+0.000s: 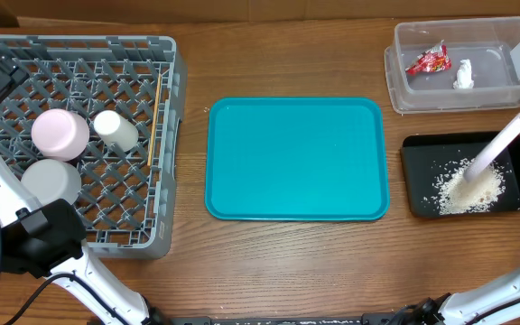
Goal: Sort waste into correct bins and load items into the dishwasher
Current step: 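Carry the empty white plate back and set it on the teal tray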
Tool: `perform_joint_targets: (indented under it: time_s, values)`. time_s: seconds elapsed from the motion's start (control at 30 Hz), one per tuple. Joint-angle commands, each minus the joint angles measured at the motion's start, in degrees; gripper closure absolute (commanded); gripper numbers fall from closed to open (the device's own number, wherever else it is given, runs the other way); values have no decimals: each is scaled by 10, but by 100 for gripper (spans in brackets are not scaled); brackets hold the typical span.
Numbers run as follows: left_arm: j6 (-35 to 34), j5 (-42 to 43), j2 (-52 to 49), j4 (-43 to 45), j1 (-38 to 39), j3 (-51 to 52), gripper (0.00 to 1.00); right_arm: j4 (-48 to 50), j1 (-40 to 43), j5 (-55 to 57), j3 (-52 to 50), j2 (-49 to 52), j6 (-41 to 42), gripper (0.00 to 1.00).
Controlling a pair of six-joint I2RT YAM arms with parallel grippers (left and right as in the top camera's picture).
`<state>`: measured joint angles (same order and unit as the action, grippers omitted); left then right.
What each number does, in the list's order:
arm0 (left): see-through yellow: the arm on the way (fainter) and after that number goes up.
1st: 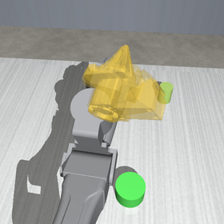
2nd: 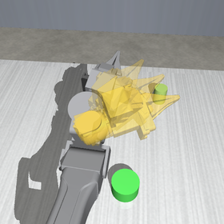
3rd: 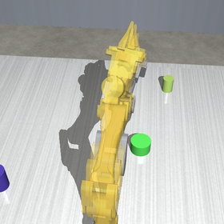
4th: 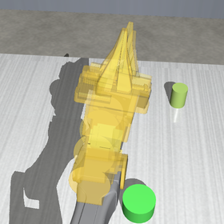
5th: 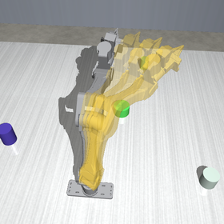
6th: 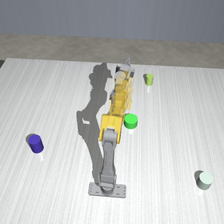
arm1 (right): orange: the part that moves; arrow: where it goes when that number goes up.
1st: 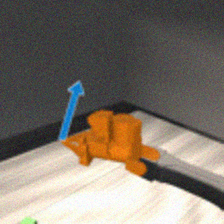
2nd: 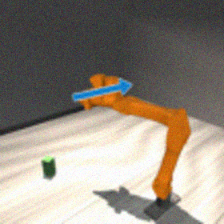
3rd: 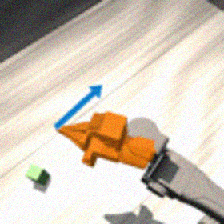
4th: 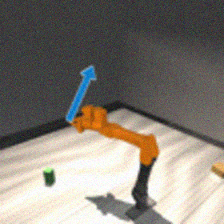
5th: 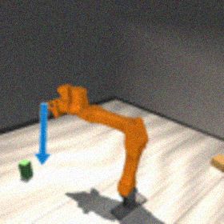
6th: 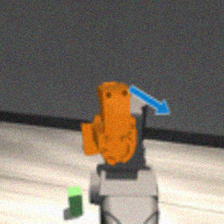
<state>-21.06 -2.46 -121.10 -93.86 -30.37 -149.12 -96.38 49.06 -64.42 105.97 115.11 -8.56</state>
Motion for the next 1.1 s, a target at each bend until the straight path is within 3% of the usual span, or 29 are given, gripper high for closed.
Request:
perform_joint_targets:
  time_s: [0.0, 0.33, 0.47, 0.73, 0.9, 1.07]
  values:
    - [-7, -9, -5, 0, 2, -1, 0, -7, -23, -63, 12, -23, -78, 96]
    - [-6, -9, -5, 0, 2, -1, 0, 3, -171, -51, 12, -75, -85, 96]
    - [-6, -9, -5, 0, 2, -1, 0, 25, -250, 5, 12, -90, -62, 96]
    - [-6, -9, -5, 0, 2, -1, 0, 151, -478, 173, 12, -89, 85, 96]
    - [-6, -10, -5, 0, 2, -1, 0, 269, -652, 401, 11, -82, 275, 96]
    - [-6, -9, -5, 0, 2, -1, 0, 316, -810, 614, 9, -56, 401, 96]
